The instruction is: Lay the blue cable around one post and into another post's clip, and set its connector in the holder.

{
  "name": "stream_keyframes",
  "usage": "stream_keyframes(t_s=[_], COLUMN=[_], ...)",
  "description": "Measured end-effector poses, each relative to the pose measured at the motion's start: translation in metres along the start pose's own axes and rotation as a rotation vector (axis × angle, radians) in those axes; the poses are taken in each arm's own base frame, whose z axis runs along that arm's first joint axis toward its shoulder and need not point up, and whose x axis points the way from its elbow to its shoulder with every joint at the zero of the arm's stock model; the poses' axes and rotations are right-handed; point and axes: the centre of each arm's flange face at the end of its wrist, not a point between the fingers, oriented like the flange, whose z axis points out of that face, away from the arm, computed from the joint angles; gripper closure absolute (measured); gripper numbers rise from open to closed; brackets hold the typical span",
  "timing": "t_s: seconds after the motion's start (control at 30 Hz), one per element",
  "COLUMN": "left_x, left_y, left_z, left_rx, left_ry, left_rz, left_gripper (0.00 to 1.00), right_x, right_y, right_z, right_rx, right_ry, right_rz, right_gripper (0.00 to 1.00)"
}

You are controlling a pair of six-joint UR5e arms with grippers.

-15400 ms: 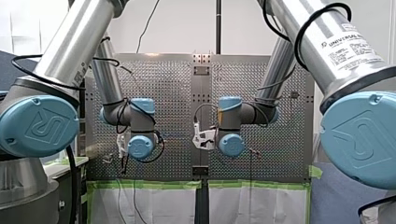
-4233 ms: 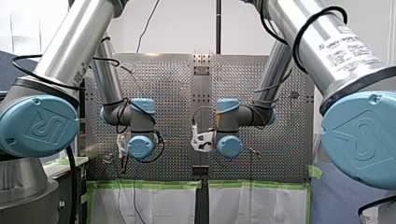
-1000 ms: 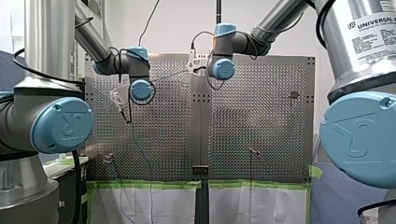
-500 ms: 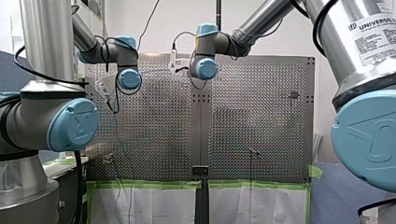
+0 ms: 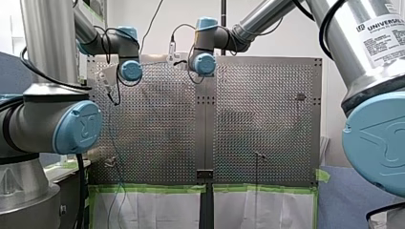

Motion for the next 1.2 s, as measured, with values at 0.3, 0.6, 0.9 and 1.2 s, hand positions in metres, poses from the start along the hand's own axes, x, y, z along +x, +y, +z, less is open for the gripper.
stream_keyframes(t_s=[0.3,0.6,0.9,1.2], left_x=[-0.048,-0.069,-0.084,-0.097], left_y=[-0.009,-0.002,-0.006,0.013], left_z=[0.030,0.066,0.097,0.129], left_rx=[-0.011,-0.003,0.020,0.028], left_ry=[-0.061,-0.072,-0.094,-0.104], left_rz=[-0.030,-0.042,-0.093,-0.115], left_gripper=[1.00,1.00,1.00,1.00], right_x=[0.012,0.028,0.036,0.032], right_y=[-0.004,-0.010,-0.014,-0.018], right_z=[0.012,0.026,0.042,0.060], right_rx=[0.007,0.013,0.023,0.026], right_ry=[0.017,0.041,0.053,0.046], right_rz=[0.005,0.008,0.006,0.005], right_gripper=[1.00,1.00,1.00,1.00])
